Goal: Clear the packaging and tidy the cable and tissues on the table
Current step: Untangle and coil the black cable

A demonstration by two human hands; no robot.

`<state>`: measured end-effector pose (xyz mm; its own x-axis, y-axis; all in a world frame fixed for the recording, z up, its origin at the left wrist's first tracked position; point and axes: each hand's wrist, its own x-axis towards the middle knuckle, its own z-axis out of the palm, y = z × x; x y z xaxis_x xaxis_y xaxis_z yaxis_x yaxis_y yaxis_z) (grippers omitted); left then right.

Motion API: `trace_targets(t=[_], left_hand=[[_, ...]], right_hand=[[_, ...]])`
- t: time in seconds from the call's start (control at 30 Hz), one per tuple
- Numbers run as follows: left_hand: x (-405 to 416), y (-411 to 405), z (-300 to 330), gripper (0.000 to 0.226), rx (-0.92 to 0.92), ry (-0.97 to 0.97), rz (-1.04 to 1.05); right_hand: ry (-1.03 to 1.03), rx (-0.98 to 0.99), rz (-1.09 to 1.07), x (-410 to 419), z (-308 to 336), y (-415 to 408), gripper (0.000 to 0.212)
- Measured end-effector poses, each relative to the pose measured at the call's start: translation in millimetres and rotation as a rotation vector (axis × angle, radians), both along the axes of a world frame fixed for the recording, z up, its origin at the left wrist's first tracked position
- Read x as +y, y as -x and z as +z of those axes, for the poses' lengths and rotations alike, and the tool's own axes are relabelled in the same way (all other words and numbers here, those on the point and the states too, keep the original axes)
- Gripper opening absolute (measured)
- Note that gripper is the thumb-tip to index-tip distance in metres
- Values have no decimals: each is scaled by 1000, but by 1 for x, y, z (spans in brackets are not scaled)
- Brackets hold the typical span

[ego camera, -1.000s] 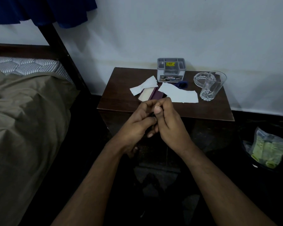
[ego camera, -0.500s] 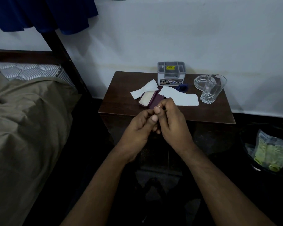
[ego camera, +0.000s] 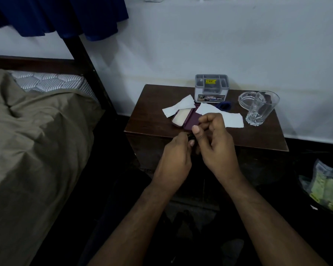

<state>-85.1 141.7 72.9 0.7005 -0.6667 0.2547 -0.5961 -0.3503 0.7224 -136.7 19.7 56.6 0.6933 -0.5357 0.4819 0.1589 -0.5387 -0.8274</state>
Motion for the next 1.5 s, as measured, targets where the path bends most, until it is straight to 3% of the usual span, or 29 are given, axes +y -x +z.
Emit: trace_targets(t=[0.2, 0.33, 0.47, 0.63, 0.8, 0.97, 1.13, 1.27, 1.4, 1.5], left_hand=[[-4, 4, -2, 14, 59, -24, 25], [-1, -1, -4, 18, 62, -18, 45], [2, -1, -4, 33, 80, -22, -20], [0, -5, -10, 15, 105, -4, -29], [3, -9, -14, 14, 131, 126, -10], [7, -17, -16, 10, 179, 216, 22], [9, -16, -10, 10, 568, 416, -26], [11, -13, -2, 10, 628, 507, -44], [11, -11, 4, 35, 917, 612, 19], [12, -17, 6, 24, 1106, 643, 23]], right_hand=[[104, 9, -72, -3, -5, 4, 5], [70, 56, -5, -6, -3, 5, 22], [52, 130, -9, -10, -1, 8, 18], [153, 144, -58, -6, 0, 10, 9], [-7, 172, 69, -5, 4, 11, 12], [-173, 329, 286, -10, 7, 14, 12], [-230, 239, 212, -13, 7, 13, 18], [-243, 194, 27, -11, -1, 7, 18], [-173, 165, -73, -7, -3, 5, 22], [-144, 125, -55, -4, -3, 4, 21]])
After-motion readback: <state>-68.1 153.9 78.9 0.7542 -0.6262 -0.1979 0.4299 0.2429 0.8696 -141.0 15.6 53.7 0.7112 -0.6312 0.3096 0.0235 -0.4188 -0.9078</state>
